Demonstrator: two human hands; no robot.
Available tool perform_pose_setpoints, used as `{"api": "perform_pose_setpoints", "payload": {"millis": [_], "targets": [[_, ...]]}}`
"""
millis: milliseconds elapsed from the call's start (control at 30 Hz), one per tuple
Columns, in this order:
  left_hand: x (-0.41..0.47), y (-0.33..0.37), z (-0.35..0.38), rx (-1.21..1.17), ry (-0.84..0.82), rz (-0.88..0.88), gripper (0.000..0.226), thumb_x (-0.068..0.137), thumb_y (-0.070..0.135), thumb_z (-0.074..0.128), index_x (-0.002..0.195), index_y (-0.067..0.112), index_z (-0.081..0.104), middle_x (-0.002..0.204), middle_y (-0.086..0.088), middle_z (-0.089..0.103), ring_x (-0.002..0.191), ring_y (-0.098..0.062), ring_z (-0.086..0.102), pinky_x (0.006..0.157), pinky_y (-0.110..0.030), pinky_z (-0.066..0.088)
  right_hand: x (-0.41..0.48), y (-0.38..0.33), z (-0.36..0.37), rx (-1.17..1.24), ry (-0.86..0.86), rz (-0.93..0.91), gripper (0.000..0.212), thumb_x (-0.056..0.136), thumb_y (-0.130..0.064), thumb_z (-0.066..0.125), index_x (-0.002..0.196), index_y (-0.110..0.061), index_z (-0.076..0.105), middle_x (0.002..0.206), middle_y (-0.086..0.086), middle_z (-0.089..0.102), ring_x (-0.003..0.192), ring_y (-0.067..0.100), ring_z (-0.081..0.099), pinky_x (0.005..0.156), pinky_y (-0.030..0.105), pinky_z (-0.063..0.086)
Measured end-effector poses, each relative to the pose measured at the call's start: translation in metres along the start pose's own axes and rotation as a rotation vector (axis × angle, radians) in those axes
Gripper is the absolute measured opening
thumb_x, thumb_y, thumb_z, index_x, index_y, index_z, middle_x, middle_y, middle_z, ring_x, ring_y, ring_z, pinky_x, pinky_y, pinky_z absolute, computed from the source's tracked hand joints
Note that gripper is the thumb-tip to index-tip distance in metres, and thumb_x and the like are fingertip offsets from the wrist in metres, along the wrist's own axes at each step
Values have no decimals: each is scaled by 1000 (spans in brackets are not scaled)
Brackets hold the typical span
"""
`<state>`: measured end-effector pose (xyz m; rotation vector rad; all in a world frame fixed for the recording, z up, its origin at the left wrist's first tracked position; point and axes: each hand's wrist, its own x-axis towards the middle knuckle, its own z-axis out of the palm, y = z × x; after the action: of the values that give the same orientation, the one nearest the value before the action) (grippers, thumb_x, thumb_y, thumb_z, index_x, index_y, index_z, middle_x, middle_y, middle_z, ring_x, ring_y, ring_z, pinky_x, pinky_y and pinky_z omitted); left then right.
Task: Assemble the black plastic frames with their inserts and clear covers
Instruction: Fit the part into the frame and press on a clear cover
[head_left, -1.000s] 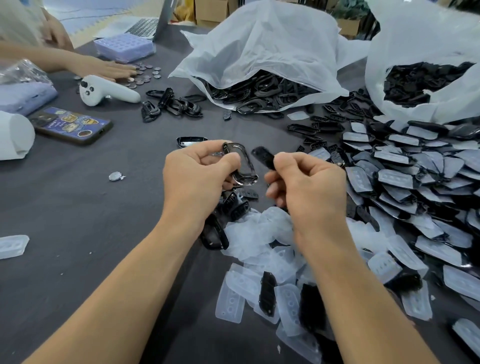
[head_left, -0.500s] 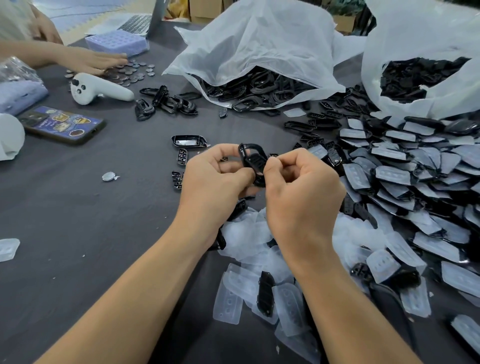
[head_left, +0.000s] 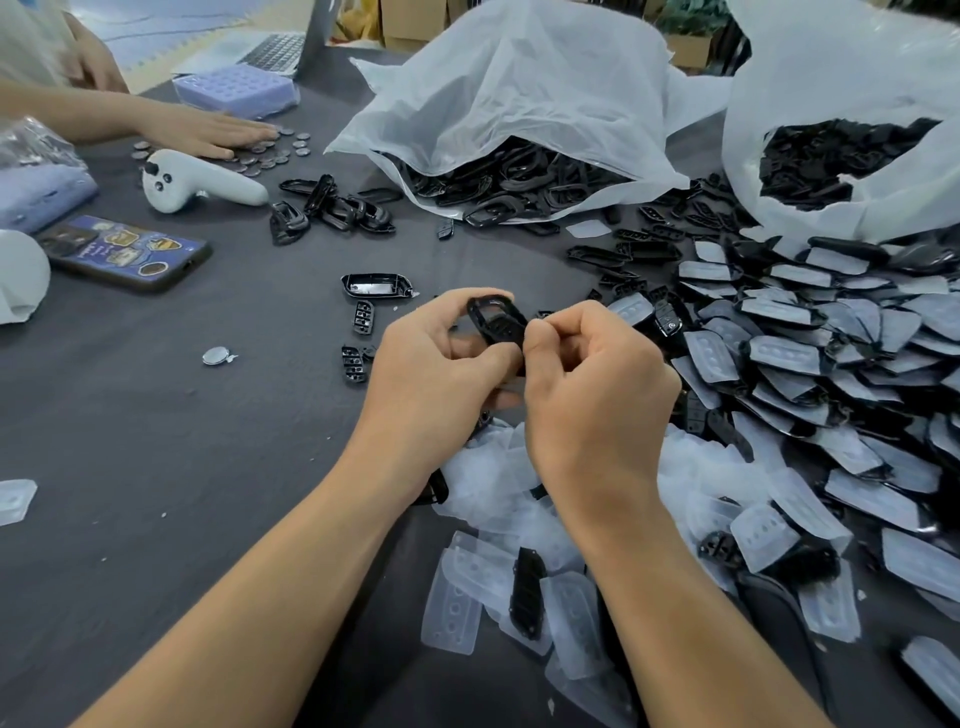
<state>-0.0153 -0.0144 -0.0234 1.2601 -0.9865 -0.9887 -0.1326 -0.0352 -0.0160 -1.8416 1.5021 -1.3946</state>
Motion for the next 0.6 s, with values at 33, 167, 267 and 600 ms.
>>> {"api": "perform_pose_setpoints", "payload": {"millis": [33, 167, 267, 600], "targets": [[-1, 1, 0, -38, -20, -2, 25, 92, -3, 67, 104, 18, 75, 80, -13, 79, 67, -18, 76, 61, -30, 62, 0, 0, 0, 15, 0, 13, 18, 97, -19, 66, 80, -16, 68, 61, -12, 63, 65, 11, 62, 58, 16, 45], [-1, 0, 0, -61, -34, -11, 27, 97, -2, 62, 95, 19, 79, 83, -13, 79, 70, -18, 75, 62, -29, 61, 2, 2, 1, 54, -9, 71, 20, 98, -21, 65, 78, -18, 67, 62, -14, 62, 71, 6, 62, 58, 10, 42], [-1, -2, 1, -88, -27, -37, 24, 98, 1, 64, 100, 18, 81, 87, -15, 80, 73, -22, 76, 66, -35, 64, 3, 4, 3, 80, 2, 105, 21, 98, -21, 64, 77, -18, 66, 62, -13, 62, 69, 6, 62, 58, 14, 44], [-3, 0, 1, -134, -3, -86, 16, 97, 1, 68, 104, 7, 81, 91, -15, 81, 84, -30, 80, 69, -33, 65, 4, 4, 2, 194, -26, 230, 22, 98, -20, 63, 75, -20, 66, 59, -9, 65, 57, 3, 60, 54, 11, 43]]}}
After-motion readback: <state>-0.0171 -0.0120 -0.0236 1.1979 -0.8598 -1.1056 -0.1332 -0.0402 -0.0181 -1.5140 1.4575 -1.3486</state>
